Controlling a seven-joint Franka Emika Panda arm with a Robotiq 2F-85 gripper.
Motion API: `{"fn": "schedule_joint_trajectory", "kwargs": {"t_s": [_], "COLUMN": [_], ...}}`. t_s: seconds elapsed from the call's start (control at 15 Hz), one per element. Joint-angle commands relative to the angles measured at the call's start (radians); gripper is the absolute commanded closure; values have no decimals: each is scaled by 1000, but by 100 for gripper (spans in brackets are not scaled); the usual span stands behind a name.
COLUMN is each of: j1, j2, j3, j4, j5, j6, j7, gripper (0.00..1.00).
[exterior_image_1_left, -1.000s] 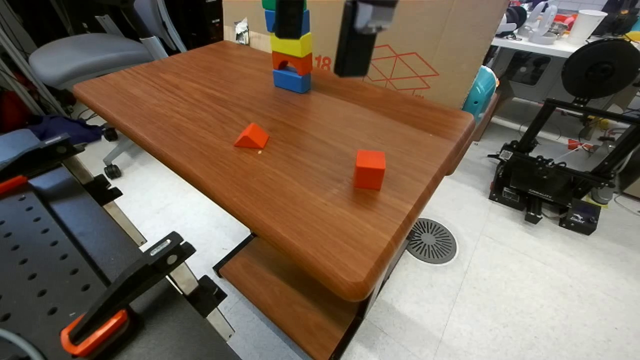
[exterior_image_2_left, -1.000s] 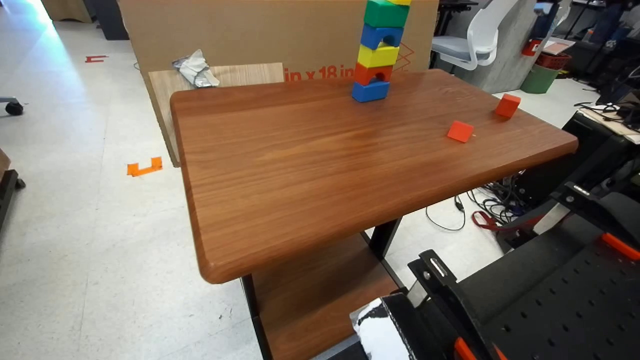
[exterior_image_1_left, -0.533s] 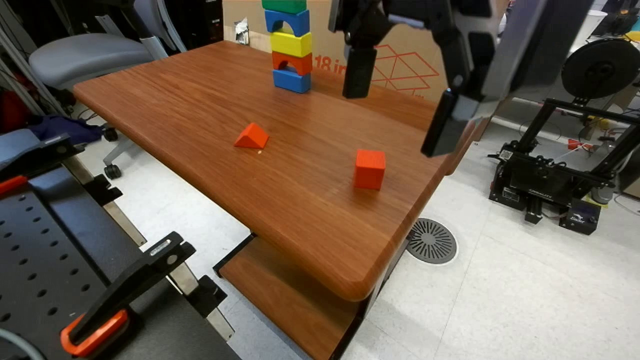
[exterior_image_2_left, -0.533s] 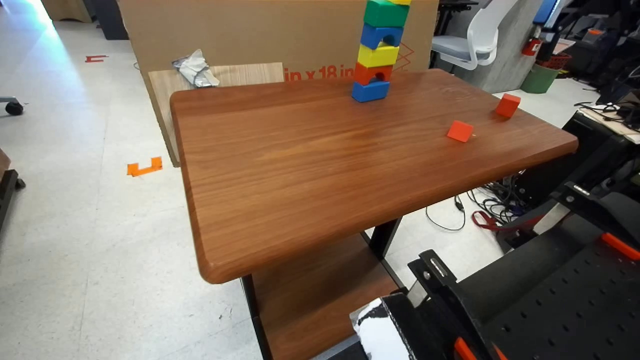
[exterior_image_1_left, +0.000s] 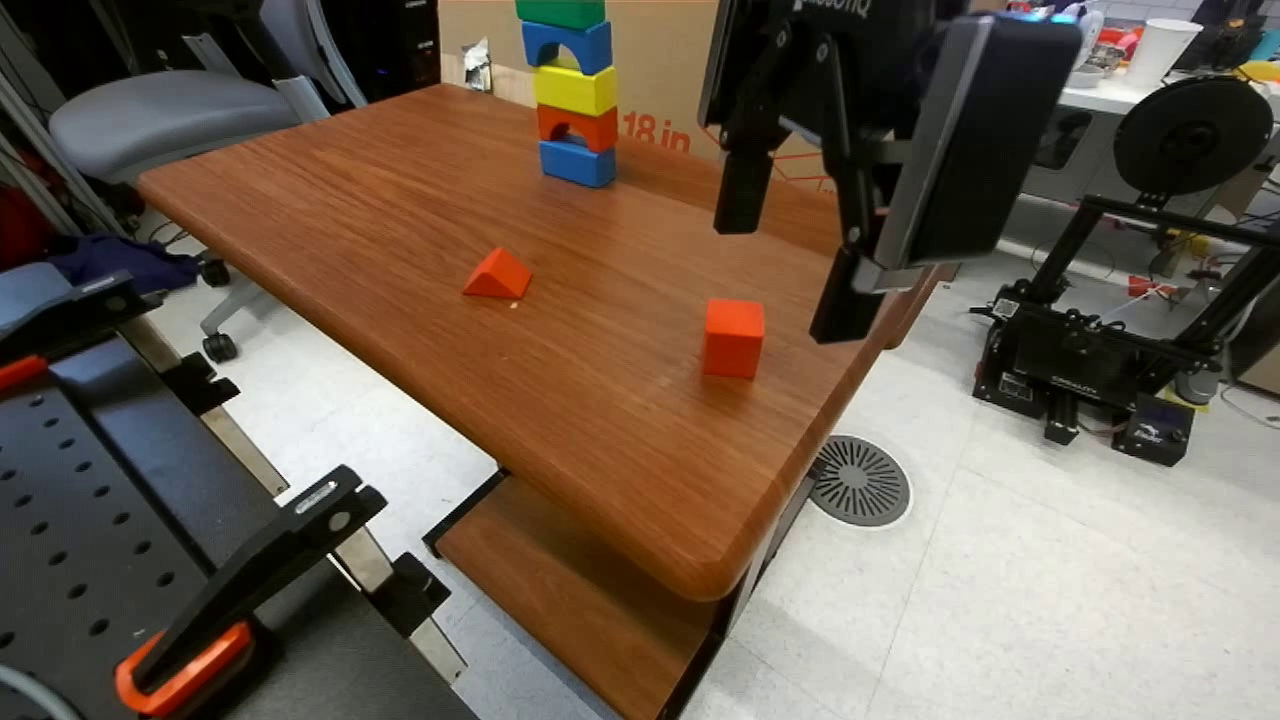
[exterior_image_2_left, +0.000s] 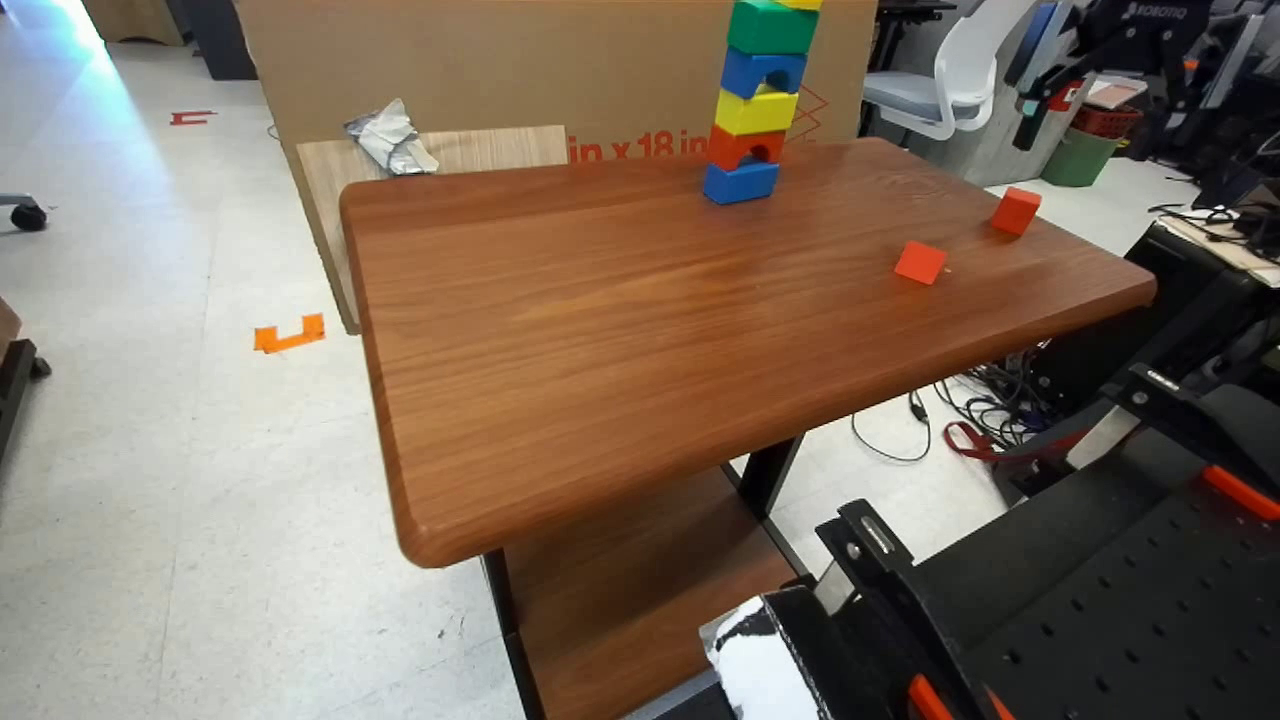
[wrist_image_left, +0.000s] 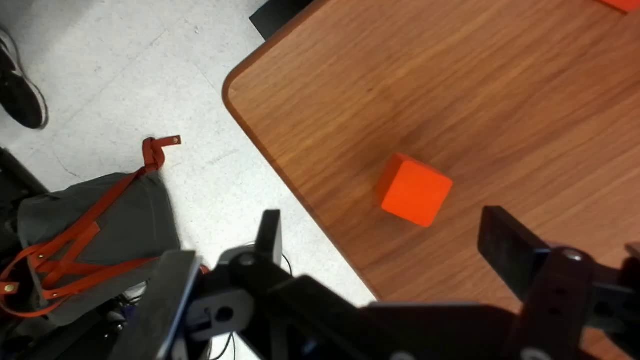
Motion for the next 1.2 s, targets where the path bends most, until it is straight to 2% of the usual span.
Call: {"fn": "schedule_joint_trajectory", "kwargs": {"t_s": [0.0, 0.27, 1.13], "j1": [19, 40, 72], "j2": [46, 71, 128], "j3": [-3, -14, -35], "j4": [42, 50, 57], "j5": [30, 16, 8], "j6": [32, 37, 82], "j7": [85, 157, 270], "gripper": [0, 0, 0]}}
